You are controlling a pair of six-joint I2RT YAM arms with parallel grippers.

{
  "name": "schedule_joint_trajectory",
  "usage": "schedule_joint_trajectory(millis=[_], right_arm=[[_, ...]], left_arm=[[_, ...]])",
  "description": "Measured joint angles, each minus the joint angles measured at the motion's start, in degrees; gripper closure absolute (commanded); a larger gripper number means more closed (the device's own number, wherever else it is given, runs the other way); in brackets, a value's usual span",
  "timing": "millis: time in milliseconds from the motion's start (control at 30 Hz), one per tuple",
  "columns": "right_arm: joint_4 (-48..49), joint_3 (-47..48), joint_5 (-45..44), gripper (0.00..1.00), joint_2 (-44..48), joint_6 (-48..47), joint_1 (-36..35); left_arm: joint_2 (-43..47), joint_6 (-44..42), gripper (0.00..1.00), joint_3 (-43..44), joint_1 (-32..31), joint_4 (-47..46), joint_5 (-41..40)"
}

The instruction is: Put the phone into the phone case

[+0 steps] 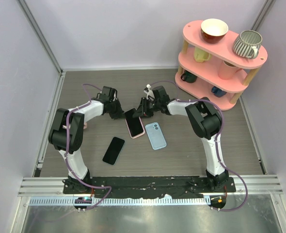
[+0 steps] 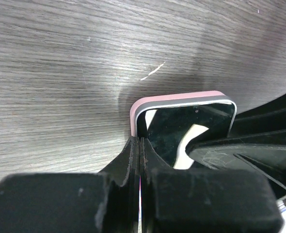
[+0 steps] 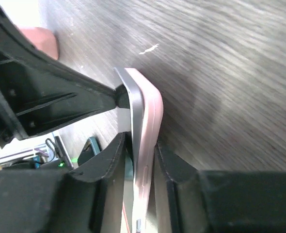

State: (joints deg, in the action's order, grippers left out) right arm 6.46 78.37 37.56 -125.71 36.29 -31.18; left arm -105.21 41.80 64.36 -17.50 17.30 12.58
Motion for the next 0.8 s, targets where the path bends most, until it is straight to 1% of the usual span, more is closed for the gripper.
schedule_joint_trajectory(millis=[67, 100, 200, 300, 333, 400, 433, 500, 533, 600, 733, 800], right_arm=[[0.96, -0.48, 1.16, 0.97, 0.37, 0.48, 0.28], [1.75, -0.61, 2.12, 0.99, 0.74, 1.05, 0.24], [1.95, -1.55, 1.29, 0.99, 2.01, 0.90, -0.04], [2.10, -3.06, 1.60, 0.99, 3.23, 0.37, 0.42], [1.95, -3.96, 1.68, 0.99, 4.13, -0.17, 0.76], [1.46, -5.35, 2.16, 0.99, 5.90, -1.38, 1.33], [1.36, -6.47, 2.51, 0.99, 7.08, -2.08, 1.68], [1.66, -9.94, 3.58, 0.99, 10.54, -3.23, 2.71], [1.79, -11.98, 4.17, 0.99, 12.66, -3.91, 3.37], [2.08, -15.74, 6.01, 0.99, 17.09, -5.38, 4.39], [2.82, -19.82, 10.73, 0.99, 24.83, -7.82, 5.57], [3.87, -20.72, 13.55, 0.99, 28.02, -8.57, 5.35]], left_arm=[[0.02, 0.00, 1.00, -0.02, 0.00, 0.04, -0.07], [0.09, -0.07, 1.00, -0.02, 0.00, 0.20, -0.09], [0.28, -0.17, 0.98, -0.02, -0.04, 0.31, 0.20], [0.48, -0.66, 0.78, 0.37, -0.46, 1.46, 1.11], [0.68, -1.07, 0.64, 0.81, -0.70, 2.73, 1.57], [1.70, -2.19, 0.53, 2.03, -0.85, 5.09, 2.73], [2.84, -2.56, 0.43, 2.84, -0.85, 6.29, 3.82], [6.05, -3.91, 0.36, 4.70, -0.44, 7.76, 6.40], [8.15, -4.79, 0.30, 5.70, 0.04, 7.93, 8.22], [12.83, -6.56, 0.26, 7.41, 1.20, 7.21, 11.89], [21.33, -9.31, 0.25, 7.50, 2.75, 2.47, 21.73], [23.47, -9.68, 0.25, 6.67, 2.78, -0.98, 27.91]])
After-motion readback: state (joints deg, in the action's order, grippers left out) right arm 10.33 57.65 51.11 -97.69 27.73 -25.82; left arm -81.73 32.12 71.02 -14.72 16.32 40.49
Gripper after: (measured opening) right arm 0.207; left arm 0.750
